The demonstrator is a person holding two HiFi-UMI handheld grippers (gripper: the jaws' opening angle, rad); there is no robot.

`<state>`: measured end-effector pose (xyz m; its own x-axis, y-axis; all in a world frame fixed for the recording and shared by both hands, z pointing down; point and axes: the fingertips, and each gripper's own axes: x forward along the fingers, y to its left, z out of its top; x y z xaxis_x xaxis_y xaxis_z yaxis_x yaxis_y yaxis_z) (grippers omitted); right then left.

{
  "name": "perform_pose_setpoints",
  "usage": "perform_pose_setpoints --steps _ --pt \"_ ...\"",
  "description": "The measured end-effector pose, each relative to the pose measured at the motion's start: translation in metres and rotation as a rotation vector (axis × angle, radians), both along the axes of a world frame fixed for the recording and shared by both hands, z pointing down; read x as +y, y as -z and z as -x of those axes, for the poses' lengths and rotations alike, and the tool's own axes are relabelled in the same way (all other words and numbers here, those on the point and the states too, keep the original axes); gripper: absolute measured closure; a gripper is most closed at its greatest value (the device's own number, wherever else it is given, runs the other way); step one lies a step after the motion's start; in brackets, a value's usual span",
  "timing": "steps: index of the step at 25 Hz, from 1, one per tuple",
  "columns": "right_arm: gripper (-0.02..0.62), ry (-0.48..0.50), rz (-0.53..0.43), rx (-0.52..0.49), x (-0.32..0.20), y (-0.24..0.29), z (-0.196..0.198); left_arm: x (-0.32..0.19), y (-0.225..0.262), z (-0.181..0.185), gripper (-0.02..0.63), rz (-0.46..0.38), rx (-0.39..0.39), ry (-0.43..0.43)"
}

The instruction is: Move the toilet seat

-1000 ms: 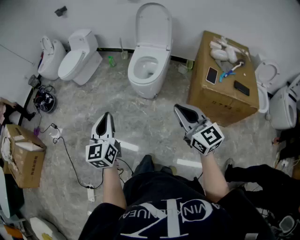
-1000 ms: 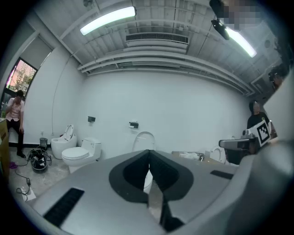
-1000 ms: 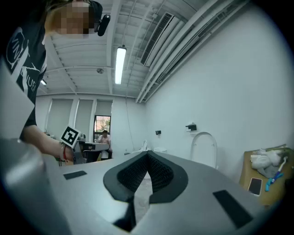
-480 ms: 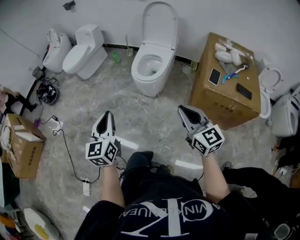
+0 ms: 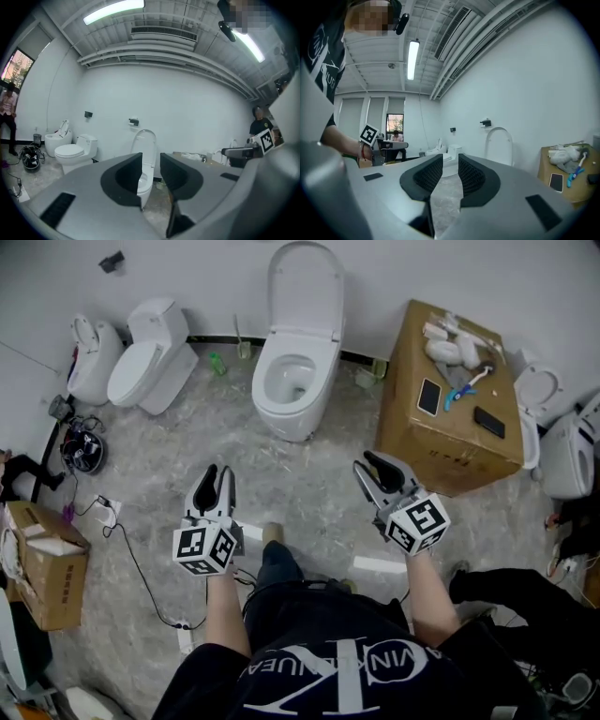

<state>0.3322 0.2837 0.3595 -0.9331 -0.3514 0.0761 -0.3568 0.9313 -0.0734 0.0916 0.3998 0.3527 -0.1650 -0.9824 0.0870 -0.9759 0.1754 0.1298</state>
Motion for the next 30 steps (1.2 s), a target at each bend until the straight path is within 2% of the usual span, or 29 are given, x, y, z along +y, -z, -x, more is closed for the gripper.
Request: perform_pose_setpoints --steps 6,17,23,30 --pt "0.476 -0.077 0.040 0.027 -0.036 -0.019 0.053 -0.065 -0.010 0.056 0.480 0.028 0.004 -0.125" --pt "0.473 -0.193 0.137 0.082 -0.084 -0.052 0.134 -0.141 -0.046 0.148 0.479 0.119 0.032 -0.253" --pt "0.466 -0.262 0.164 0.109 -0.101 -0.066 0.157 -0.171 -0.064 0.174 0.479 0.149 0.037 -0.331" --pt "0.465 -0.278 0.198 0.128 -0.109 -0.087 0.180 -0.190 -0.088 0.188 0.479 0.179 0.057 -0.386"
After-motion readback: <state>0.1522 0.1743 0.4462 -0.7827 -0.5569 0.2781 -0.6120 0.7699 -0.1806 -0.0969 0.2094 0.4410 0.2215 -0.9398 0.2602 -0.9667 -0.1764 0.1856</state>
